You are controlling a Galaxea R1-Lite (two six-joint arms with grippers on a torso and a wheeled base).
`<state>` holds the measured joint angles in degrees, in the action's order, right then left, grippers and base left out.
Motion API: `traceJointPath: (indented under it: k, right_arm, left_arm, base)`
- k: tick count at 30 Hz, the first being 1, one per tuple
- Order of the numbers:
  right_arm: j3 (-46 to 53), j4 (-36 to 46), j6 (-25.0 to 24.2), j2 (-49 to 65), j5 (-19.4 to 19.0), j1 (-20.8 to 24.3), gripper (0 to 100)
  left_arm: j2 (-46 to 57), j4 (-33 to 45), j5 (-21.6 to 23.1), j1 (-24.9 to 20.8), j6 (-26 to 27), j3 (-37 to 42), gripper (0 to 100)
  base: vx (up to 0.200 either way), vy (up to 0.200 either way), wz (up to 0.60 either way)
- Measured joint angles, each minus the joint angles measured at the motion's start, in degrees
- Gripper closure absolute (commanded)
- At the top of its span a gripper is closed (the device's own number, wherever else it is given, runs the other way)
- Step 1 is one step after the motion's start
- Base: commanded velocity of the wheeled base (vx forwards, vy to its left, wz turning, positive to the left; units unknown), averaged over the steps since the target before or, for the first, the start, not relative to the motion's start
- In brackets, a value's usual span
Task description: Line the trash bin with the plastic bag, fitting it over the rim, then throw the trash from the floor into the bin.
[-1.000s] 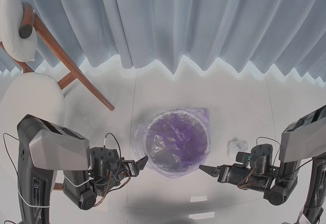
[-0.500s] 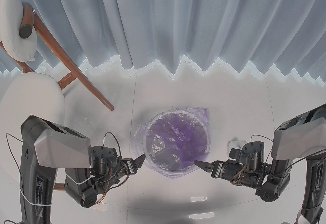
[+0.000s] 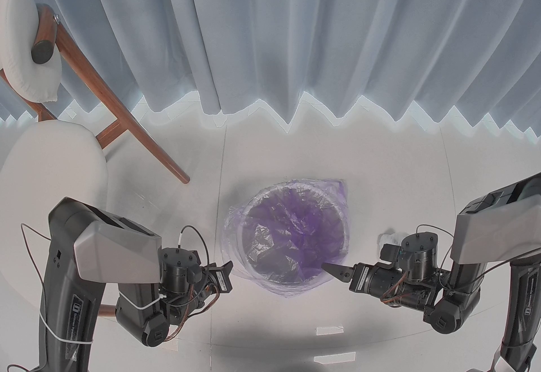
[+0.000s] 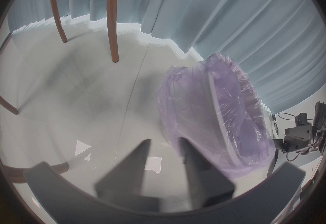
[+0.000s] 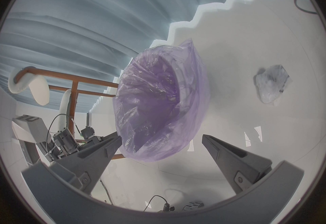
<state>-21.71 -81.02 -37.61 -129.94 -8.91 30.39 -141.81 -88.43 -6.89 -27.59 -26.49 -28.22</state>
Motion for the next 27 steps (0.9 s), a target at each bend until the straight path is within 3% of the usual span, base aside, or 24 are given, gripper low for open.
traceJointPath:
  k: [5,18,25,26,27]
  right_arm:
    - [-1.93,6.06,-1.88,0.45,-0.04,0.12,0]
    - [-16.98,33.12,-5.12,3.91,0.16,0.09,0]
    - [-20.68,36.18,-5.47,4.69,1.44,0.12,0]
    - [-20.54,36.19,-5.47,4.80,1.45,0.20,100]
    - [-20.29,36.19,-5.47,4.89,1.48,0.23,100]
  left_arm:
    - [0.41,-0.04,-1.01,-0.80,0.00,0.46,100]
    - [3.94,-0.02,-1.87,-2.54,0.09,2.79,100]
    - [4.77,-0.04,-2.50,-3.19,0.28,3.30,100]
    - [4.80,-0.04,-2.50,-3.23,0.30,3.30,100]
    - [4.83,-0.04,-2.50,-3.28,0.30,3.30,100]
  base:
    - [0.000,0.000,0.00]
    - [0.000,0.000,0.00]
    - [0.000,0.000,0.00]
    - [0.000,0.000,0.00]
    - [0.000,0.000,0.00]
